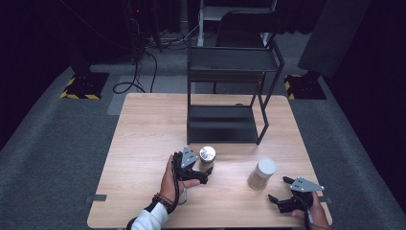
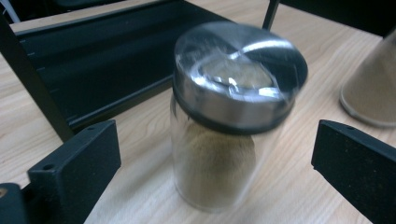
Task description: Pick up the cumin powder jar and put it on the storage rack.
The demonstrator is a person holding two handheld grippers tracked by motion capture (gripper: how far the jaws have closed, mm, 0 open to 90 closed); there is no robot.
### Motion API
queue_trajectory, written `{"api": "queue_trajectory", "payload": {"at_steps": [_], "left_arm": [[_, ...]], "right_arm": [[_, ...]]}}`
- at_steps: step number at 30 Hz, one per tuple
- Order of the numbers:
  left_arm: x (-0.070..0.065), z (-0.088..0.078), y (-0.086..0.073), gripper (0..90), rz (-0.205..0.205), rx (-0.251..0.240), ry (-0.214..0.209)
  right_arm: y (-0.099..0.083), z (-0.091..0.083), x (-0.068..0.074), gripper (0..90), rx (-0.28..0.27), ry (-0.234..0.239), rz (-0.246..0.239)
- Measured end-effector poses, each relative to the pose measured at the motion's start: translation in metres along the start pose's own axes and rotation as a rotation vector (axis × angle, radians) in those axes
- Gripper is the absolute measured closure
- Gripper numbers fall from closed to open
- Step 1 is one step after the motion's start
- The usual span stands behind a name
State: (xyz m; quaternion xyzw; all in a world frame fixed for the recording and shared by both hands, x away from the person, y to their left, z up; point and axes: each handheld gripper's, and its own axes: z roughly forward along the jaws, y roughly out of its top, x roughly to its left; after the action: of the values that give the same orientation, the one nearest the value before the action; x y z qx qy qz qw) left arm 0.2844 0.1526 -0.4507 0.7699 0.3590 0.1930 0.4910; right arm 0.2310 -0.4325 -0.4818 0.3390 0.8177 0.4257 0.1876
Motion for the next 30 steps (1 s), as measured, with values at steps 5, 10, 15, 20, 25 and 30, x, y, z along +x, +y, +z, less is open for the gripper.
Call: {"api": "queue_trajectory", "payload": {"at_steps": [5,10,15,20,25,30], "left_arm": [[0.003,0.004,0.003,2.7,-0.005,-0.013,-0.007],[0.003,0.007,0.007,2.7,0.002,-0.021,-0.005],[0.005,0.012,0.010,2.7,0.009,-0.018,-0.009],[0.007,0.018,0.009,6.1,0.014,-0.019,-0.026],[0.009,0.024,0.001,10.9,0.002,-0.039,-0.033],[0.011,0.027,-0.004,15.0,0.003,-0.033,-0.037]], "right_arm": [[0.000,0.000,0.000,0.0,0.000,-0.002,0.001],[0.000,0.000,0.000,0.0,0.000,-0.003,0.002],[0.000,0.000,0.000,0.0,0.000,-0.003,0.002],[0.000,0.000,0.000,0.0,0.000,-0.003,0.002],[0.000,0.000,0.000,0.0,0.000,-0.003,0.003],[0.000,0.000,0.001,0.0,-0.001,-0.007,0.006]]}}
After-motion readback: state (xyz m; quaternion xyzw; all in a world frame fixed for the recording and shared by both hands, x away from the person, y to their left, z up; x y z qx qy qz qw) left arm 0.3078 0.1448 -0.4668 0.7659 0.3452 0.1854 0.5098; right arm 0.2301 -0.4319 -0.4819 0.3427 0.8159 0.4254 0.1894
